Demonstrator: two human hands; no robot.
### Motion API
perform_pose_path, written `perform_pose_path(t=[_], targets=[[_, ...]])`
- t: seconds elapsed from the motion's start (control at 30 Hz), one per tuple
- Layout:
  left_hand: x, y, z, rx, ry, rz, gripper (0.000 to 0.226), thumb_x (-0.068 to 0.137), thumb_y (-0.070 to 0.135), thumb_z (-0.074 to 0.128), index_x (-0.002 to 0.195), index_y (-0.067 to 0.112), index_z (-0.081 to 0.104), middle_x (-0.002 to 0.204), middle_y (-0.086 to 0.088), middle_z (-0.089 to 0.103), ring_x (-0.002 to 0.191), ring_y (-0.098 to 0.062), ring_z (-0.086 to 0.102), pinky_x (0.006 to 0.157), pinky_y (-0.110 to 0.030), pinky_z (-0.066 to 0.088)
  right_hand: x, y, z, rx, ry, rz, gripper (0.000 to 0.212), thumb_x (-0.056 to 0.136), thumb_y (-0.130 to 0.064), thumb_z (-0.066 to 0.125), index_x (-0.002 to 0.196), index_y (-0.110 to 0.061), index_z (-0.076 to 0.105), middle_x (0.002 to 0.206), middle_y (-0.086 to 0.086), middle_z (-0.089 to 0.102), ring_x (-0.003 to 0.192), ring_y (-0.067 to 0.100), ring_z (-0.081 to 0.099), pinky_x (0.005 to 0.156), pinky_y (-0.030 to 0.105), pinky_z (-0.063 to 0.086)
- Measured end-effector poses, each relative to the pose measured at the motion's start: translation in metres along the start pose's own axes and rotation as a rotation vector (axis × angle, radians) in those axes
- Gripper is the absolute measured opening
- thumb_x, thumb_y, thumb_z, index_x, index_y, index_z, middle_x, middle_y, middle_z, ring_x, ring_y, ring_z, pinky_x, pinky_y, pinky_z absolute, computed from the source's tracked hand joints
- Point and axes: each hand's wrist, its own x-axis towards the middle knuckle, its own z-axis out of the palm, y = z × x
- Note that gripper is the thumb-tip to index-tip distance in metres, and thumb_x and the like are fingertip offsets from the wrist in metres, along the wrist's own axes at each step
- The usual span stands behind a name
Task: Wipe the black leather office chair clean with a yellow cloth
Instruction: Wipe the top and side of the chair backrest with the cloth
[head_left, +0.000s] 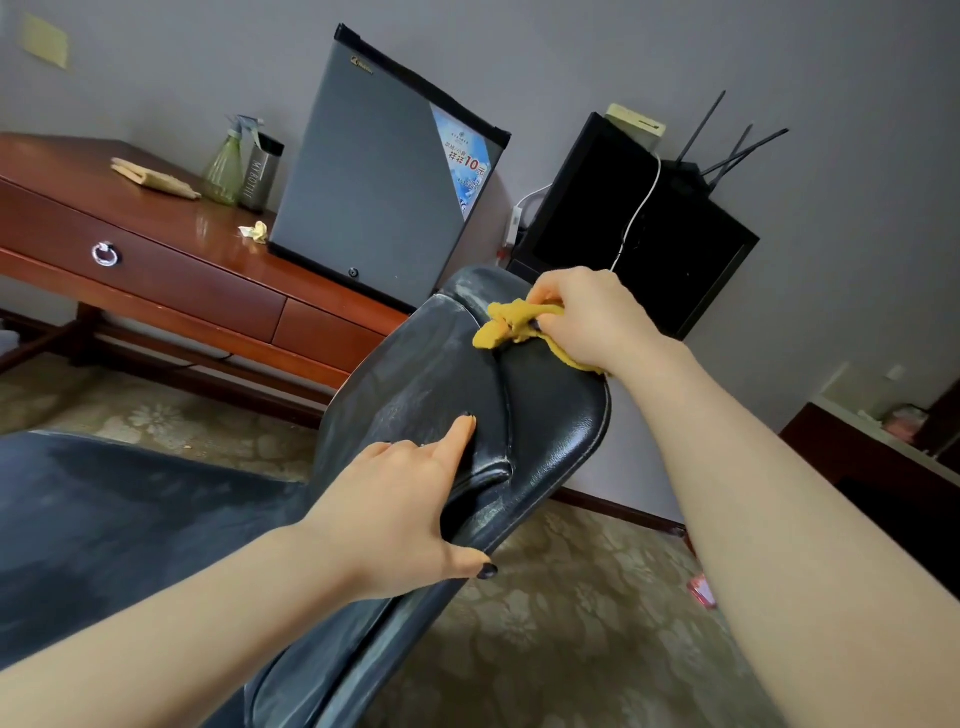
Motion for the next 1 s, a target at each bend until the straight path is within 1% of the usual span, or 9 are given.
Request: perform_pose_path(t=[0.1,0.2,0.3,0.47,0.57,0.7,0.77,0.83,1.0], targets=[[-0.001,-0.001,-0.002,-0.021,-0.013,-0.019,0.115,0.072,0.068,0.062,0.150,0.025,-0.010,0.104,0.005,0.049,0.111,-0.016,0.046,0.083,-0.022,0.029,0.004,-0.002,0.001,-0.087,-0.182,-0.064,0.041,0.093,-0.009,0.042,0.127,-0.028,0.053,0.124,0.011,0.056,0.109,0.031,0.053,0.091,0.041,0.047],[-0.001,-0.001,-0.003,-0.009,-0.025,-0.029,0.116,0.070,0.070,0.062,0.150,0.026,-0.009,0.089,0.008,0.035,0.107,-0.015,0.045,0.078,-0.021,0.025,-0.005,-0.009,-0.003,-0.211,-0.276,-0.121,0.040,0.090,-0.013,0.041,0.122,-0.027,0.060,0.127,0.009,0.057,0.118,0.030,0.050,0.098,0.042,0.043],[0.000,-0.002,0.000,0.002,-0.016,-0.026,0.116,0.070,0.071,0.061,0.151,0.026,-0.009,0.091,0.008,0.038,0.104,-0.015,0.044,0.080,-0.022,0.027,-0.027,-0.019,-0.004,-0.367,-0.268,-0.228,0.040,0.087,-0.018,0.041,0.117,-0.030,0.064,0.119,0.004,0.060,0.118,0.030,0.050,0.096,0.041,0.044],[-0.001,-0.002,0.001,0.025,0.006,-0.023,0.116,0.070,0.072,0.060,0.150,0.026,-0.010,0.119,0.005,0.053,0.111,-0.016,0.046,0.088,-0.025,0.032,-0.072,-0.029,-0.017,-0.281,-0.257,-0.320,0.039,0.086,-0.015,0.043,0.108,-0.038,0.065,0.109,-0.009,0.062,0.105,0.020,0.055,0.086,0.030,0.044],[-0.001,0.000,0.001,0.034,0.022,-0.011,0.116,0.070,0.071,0.061,0.150,0.028,-0.010,0.104,0.005,0.054,0.097,-0.016,0.045,0.079,-0.024,0.030,-0.103,-0.037,-0.020,-0.317,-0.174,-0.446,0.021,0.083,-0.014,0.046,0.084,-0.029,0.061,0.084,-0.010,0.055,0.091,0.019,0.054,0.087,0.037,0.044],[-0.002,-0.001,0.002,0.021,0.049,0.009,0.114,0.069,0.071,0.062,0.148,0.032,-0.012,0.100,0.007,0.054,0.099,-0.016,0.049,0.076,-0.024,0.028,-0.123,-0.038,-0.018,-0.368,-0.132,-0.533,0.027,0.086,-0.015,0.048,0.101,-0.032,0.064,0.099,-0.014,0.060,0.104,0.012,0.051,0.101,0.037,0.034],[-0.002,-0.002,0.002,0.008,0.058,0.014,0.111,0.070,0.071,0.062,0.147,0.033,-0.008,0.105,0.007,0.056,0.101,-0.016,0.050,0.077,-0.023,0.028,-0.128,-0.037,-0.017,-0.360,-0.075,-0.591,0.021,0.074,-0.013,0.066,0.088,-0.029,0.070,0.084,-0.011,0.064,0.088,0.017,0.058,0.090,0.042,0.047],[-0.003,-0.002,0.002,-0.004,0.058,0.012,0.105,0.070,0.070,0.062,0.146,0.033,0.000,0.099,0.009,0.053,0.099,-0.016,0.050,0.078,-0.024,0.030,-0.133,-0.033,-0.016,-0.364,-0.057,-0.624,0.022,0.061,-0.014,0.078,0.077,-0.027,0.071,0.072,-0.010,0.064,0.074,0.017,0.060,0.079,0.039,0.053],[-0.001,-0.004,0.004,-0.042,0.054,0.009,0.098,0.069,0.069,0.063,0.143,0.031,0.011,0.109,0.009,0.056,0.103,-0.016,0.050,0.086,-0.027,0.037,-0.136,-0.023,-0.018,-0.401,-0.075,-0.694,0.023,0.068,-0.016,0.077,0.084,-0.030,0.069,0.078,-0.012,0.066,0.077,0.016,0.061,0.079,0.034,0.052]])
